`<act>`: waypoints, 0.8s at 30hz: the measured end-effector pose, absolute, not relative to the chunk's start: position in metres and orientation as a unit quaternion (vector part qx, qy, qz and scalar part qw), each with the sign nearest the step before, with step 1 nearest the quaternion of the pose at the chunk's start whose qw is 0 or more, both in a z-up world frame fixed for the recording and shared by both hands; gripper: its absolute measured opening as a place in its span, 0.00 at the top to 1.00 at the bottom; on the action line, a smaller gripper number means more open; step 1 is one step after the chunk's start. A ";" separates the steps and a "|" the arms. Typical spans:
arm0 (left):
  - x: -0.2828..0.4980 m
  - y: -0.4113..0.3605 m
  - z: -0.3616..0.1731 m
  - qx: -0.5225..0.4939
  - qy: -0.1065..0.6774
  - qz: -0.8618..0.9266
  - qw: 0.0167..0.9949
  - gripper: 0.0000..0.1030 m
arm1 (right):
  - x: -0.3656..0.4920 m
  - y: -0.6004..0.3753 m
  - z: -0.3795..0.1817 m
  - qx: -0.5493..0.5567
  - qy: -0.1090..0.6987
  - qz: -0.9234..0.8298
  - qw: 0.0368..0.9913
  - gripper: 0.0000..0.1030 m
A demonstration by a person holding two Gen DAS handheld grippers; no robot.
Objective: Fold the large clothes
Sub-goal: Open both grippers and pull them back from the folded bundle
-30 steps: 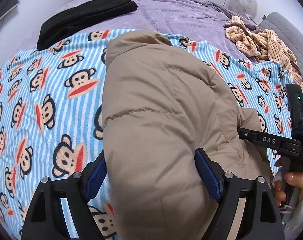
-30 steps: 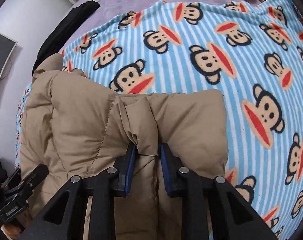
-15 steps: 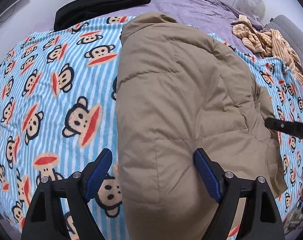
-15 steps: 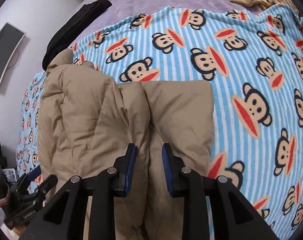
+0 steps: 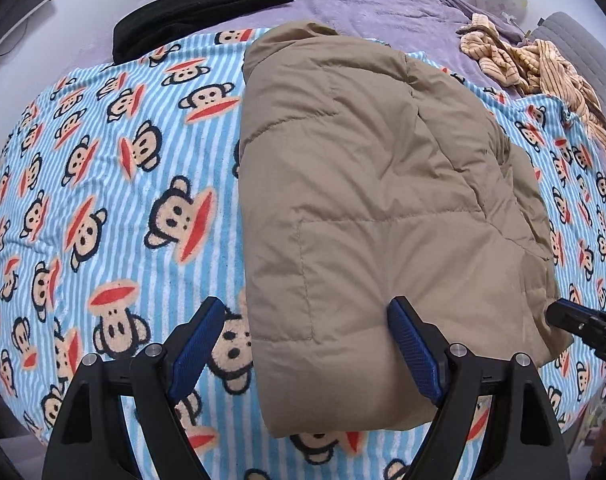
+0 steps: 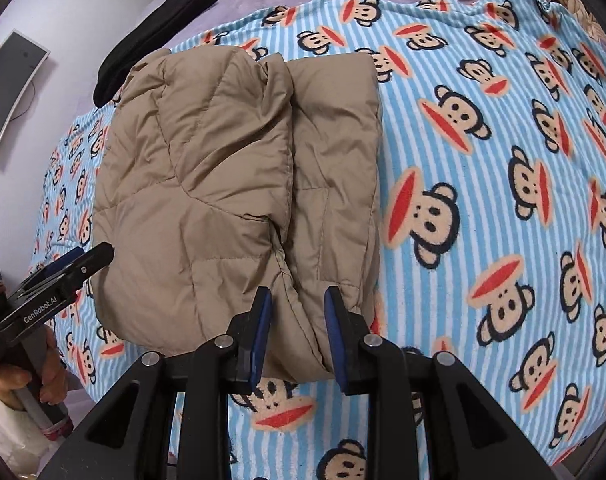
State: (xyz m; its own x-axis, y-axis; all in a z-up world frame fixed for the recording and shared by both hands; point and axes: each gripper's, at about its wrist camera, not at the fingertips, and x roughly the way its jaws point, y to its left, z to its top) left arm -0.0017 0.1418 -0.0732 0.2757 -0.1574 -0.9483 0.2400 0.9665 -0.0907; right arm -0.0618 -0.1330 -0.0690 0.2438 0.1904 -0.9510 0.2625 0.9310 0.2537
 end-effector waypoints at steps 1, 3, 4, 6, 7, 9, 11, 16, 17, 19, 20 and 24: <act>-0.003 0.141 -0.075 0.038 0.589 -0.125 0.797 0.17 | -0.062 -0.132 -0.067 0.185 0.612 -0.025 0.768 0.71; -0.005 0.139 -0.077 0.047 0.587 -0.125 0.799 0.17 | -0.060 -0.129 -0.062 0.185 0.604 -0.026 0.775 0.71; -0.005 0.138 -0.078 0.051 0.586 -0.125 0.799 0.17 | -0.059 -0.127 -0.059 0.183 0.599 -0.026 0.779 0.71; -0.005 0.137 -0.079 0.054 0.588 -0.126 0.797 0.17 | -0.055 -0.121 -0.056 0.182 0.595 -0.024 0.782 0.71; -0.004 0.138 -0.079 0.054 0.589 -0.128 0.796 0.17 | -0.053 -0.119 -0.057 0.181 0.597 -0.021 0.781 0.71; -0.002 0.139 -0.079 0.055 0.592 -0.133 0.793 0.17 | -0.047 -0.112 -0.062 0.177 0.605 -0.019 0.776 0.71; -0.001 0.139 -0.079 0.057 0.593 -0.138 0.791 0.17 | -0.044 -0.107 -0.071 0.175 0.618 -0.021 0.766 0.71; -0.001 0.141 -0.080 0.059 0.596 -0.152 0.786 0.17 | -0.045 -0.105 -0.083 0.195 0.634 -0.030 0.748 0.71; 0.000 0.142 -0.080 0.057 0.597 -0.155 0.785 0.17 | -0.047 -0.106 -0.083 0.199 0.635 -0.033 0.746 0.71; -0.001 0.143 -0.079 0.053 0.599 -0.160 0.783 0.17 | -0.049 -0.106 -0.081 0.205 0.634 -0.040 0.745 0.71; -0.001 0.144 -0.079 0.052 0.600 -0.164 0.781 0.17 | -0.051 -0.106 -0.078 0.205 0.633 -0.042 0.746 0.70; -0.006 0.144 -0.075 0.060 0.601 -0.174 0.778 0.17 | -0.058 -0.103 -0.068 0.206 0.627 -0.049 0.750 0.63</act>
